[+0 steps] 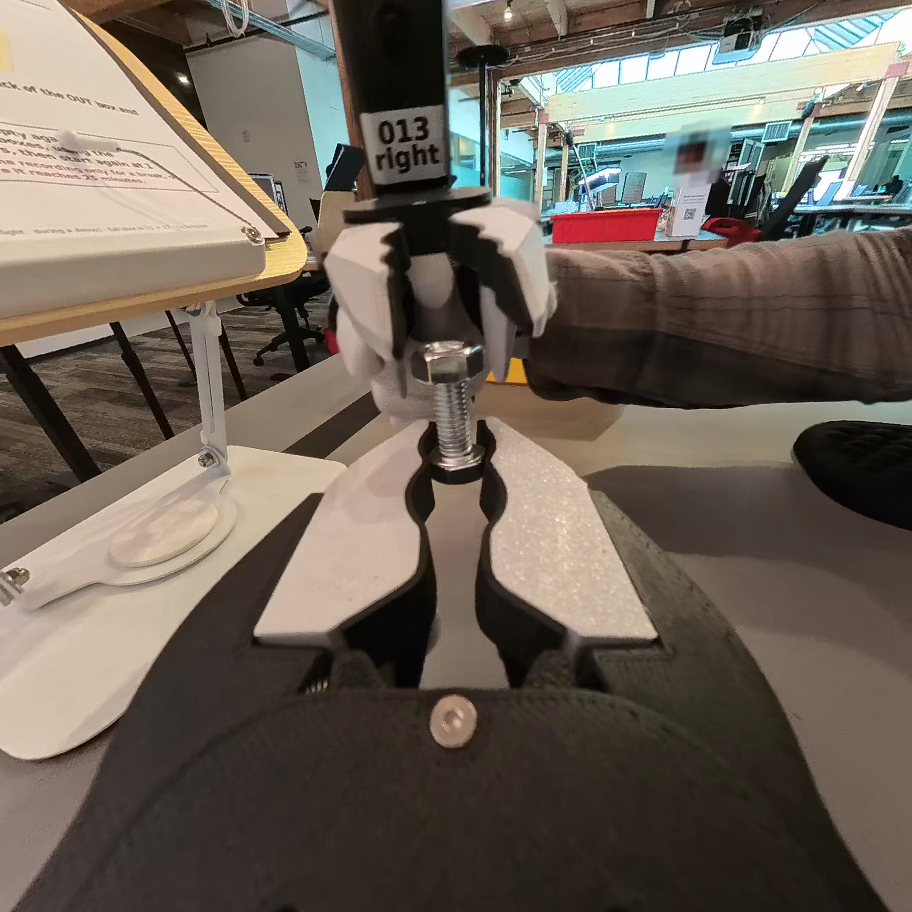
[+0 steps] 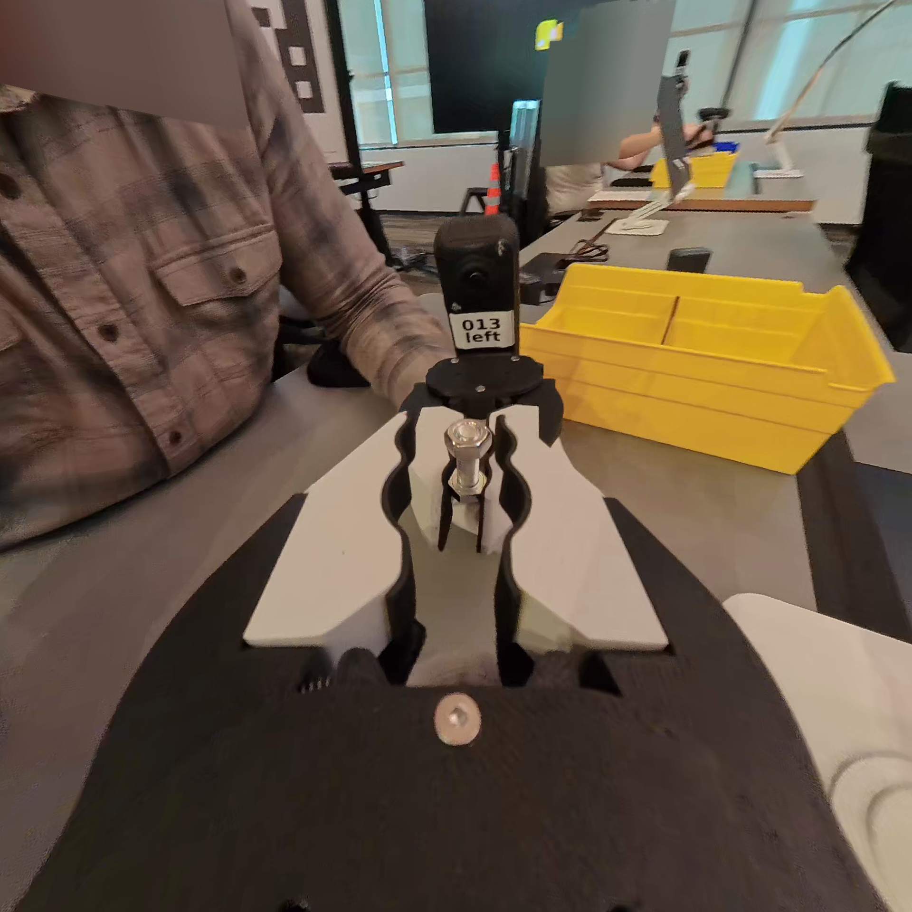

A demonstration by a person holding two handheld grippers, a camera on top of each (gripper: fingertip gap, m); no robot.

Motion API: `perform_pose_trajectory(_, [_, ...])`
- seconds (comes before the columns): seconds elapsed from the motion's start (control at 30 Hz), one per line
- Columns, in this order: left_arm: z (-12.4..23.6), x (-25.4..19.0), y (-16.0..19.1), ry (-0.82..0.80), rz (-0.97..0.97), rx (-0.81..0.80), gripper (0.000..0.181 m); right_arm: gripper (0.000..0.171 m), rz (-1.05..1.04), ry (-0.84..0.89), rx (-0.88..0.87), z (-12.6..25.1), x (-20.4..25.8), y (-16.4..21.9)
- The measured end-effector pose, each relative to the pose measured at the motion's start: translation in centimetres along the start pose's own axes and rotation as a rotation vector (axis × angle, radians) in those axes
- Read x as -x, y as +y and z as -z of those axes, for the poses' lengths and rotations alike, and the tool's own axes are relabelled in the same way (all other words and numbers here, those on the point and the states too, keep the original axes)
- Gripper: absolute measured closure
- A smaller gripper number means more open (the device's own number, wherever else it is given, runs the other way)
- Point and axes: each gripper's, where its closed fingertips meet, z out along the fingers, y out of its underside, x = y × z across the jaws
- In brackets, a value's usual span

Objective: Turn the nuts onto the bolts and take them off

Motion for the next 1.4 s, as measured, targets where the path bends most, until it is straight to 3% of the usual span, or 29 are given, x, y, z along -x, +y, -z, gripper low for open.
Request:
perform_pose_trajectory(0.33, [-0.1, -0.2, 0.1, 0.014, -0.007, 0.005, 0.167, 0.154, 0.012, -0.144, -0.033, -0.4, 0.0, 0.4])
perform_pose_trajectory(0.6, [0.0, 0.0, 0.0, 0.004, 0.0, 0.003, 0.167, 0.154, 0.006, -0.093, -0.04, -0.4, -0.3, 0.4])
perform_pose_trajectory(0.97, [-0.1, 0.2, 0.1, -0.014, -0.001, 0.007, 0.167, 0.155, -0.002, 0.275, -0.001, -0.7, -0.9, 0.5])
perform_pose_trajectory(1.4, [-0.1, 0.4, 0.1, -0.032, -0.003, 0.007, 0.167, 0.155, 0.012, 0.927, -0.026, -0.3, -1.9, 0.4])
